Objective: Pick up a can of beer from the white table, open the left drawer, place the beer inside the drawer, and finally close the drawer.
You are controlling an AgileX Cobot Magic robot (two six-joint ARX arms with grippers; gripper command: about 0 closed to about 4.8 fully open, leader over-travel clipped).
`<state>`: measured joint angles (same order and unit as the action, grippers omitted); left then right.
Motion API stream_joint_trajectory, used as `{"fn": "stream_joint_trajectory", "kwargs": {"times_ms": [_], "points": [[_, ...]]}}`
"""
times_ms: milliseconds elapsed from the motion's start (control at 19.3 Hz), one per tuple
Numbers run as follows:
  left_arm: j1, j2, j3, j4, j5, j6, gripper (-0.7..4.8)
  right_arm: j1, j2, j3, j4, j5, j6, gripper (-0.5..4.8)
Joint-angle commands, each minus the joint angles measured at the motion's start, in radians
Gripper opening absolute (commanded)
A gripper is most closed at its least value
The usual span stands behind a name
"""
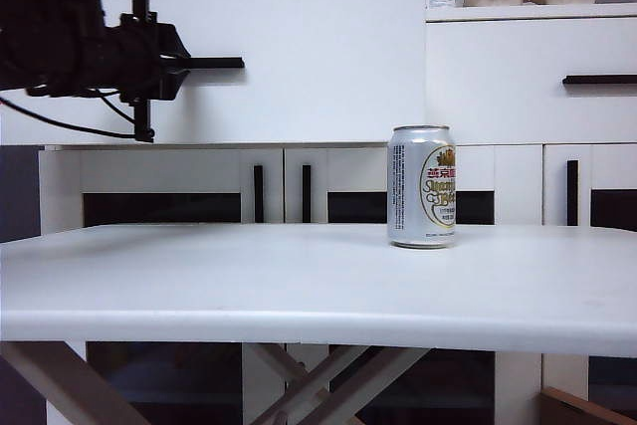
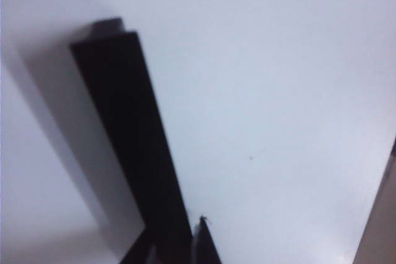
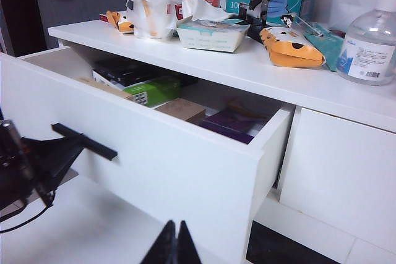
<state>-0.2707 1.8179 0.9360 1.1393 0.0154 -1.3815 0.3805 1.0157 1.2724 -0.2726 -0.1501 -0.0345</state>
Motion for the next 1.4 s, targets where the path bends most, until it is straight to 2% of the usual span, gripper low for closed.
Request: {"fn": "stream_joint_trajectory", "kwargs": {"times_ms": [52, 466, 1397], "points": [[-0.005, -0.020, -0.055, -0.019, 0.022, 0.015, -0.05, 0.001, -0.002, 0.005, 0.003, 0.001, 0.000, -0.05], [-0.008, -0.103, -0.214, 0.052, 0.004, 0.011, -0.05, 0.001, -0.002, 0.005, 0.000, -0.002, 0.000, -0.05], [-0.036, -0.134, -0.260, 0.100, 0.011, -0.011, -0.05, 0.001, -0.002, 0.005, -0.043, -0.005, 0.000, -0.06]]}}
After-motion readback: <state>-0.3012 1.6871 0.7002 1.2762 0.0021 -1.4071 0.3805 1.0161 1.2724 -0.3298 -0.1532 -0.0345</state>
